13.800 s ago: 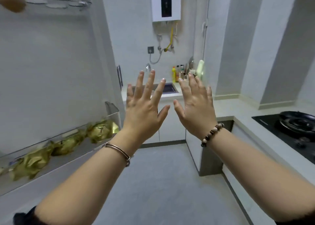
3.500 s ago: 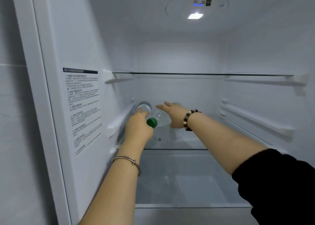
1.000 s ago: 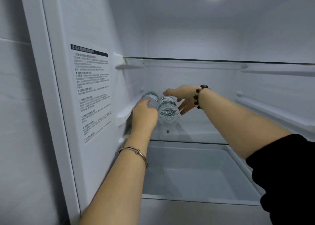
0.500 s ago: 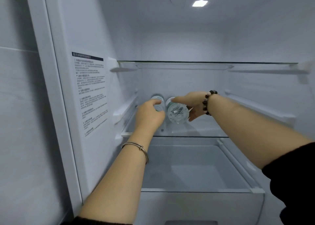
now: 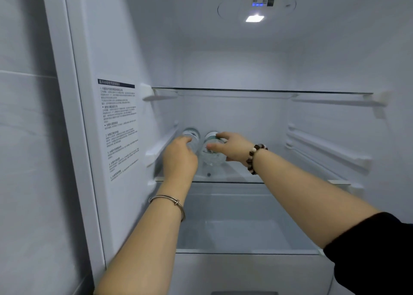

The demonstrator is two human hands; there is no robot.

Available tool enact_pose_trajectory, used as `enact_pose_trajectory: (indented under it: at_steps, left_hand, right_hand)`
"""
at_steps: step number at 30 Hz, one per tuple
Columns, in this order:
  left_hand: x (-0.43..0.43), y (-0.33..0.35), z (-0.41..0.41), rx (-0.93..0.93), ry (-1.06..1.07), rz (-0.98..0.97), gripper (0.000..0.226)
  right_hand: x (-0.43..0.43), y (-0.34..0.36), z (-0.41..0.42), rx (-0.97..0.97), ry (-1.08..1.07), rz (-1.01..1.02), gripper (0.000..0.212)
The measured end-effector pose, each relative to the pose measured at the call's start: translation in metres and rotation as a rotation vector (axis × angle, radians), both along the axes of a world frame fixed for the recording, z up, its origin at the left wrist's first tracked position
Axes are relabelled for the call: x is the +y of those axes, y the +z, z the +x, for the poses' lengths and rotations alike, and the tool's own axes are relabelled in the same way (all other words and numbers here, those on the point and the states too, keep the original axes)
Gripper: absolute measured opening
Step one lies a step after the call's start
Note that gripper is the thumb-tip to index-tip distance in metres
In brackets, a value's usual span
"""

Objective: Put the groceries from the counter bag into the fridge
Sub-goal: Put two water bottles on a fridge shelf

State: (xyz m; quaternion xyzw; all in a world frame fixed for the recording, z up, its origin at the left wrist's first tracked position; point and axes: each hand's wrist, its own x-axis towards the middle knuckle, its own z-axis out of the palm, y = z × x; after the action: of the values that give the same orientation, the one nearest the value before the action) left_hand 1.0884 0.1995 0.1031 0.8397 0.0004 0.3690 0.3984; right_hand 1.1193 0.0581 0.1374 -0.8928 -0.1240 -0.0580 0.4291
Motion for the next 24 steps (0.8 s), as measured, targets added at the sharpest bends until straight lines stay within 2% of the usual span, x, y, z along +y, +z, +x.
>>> enact_pose_trajectory:
  at_steps: [4, 7, 9, 12, 16, 24]
  left_hand:
    - [-0.001, 0.001, -0.007, -0.011, -0.017, -0.097, 0.033]
    - [0.001, 0.001, -0.008, -0.023, -0.008, -0.136, 0.026]
    - [0.001, 0.0, -0.006, -0.028, 0.007, -0.118, 0.025]
    - [-0.002, -0.002, -0.003, -0.045, 0.061, -0.038, 0.038]
    - [-0.002, -0.007, 0.003, -0.032, 0.034, 0.04, 0.043]
    - [0.0, -0.006, 0.006, -0.047, 0.012, 0.022, 0.041]
  right_hand:
    - [0.013, 0.002, 0.001, -0.073, 0.057, -0.115, 0.058]
    - [0.013, 0.001, 0.006, -0.074, 0.098, -0.123, 0.056]
    - [0.011, 0.002, 0.005, -0.079, 0.123, -0.123, 0.055]
    - [0.011, 0.003, 0.002, -0.12, 0.136, -0.193, 0.054]
    - [0.01, -0.002, -0.012, -0.145, 0.144, -0.295, 0.057]
    - [0.007, -0.006, -0.026, -0.117, 0.071, -0.185, 0.055]
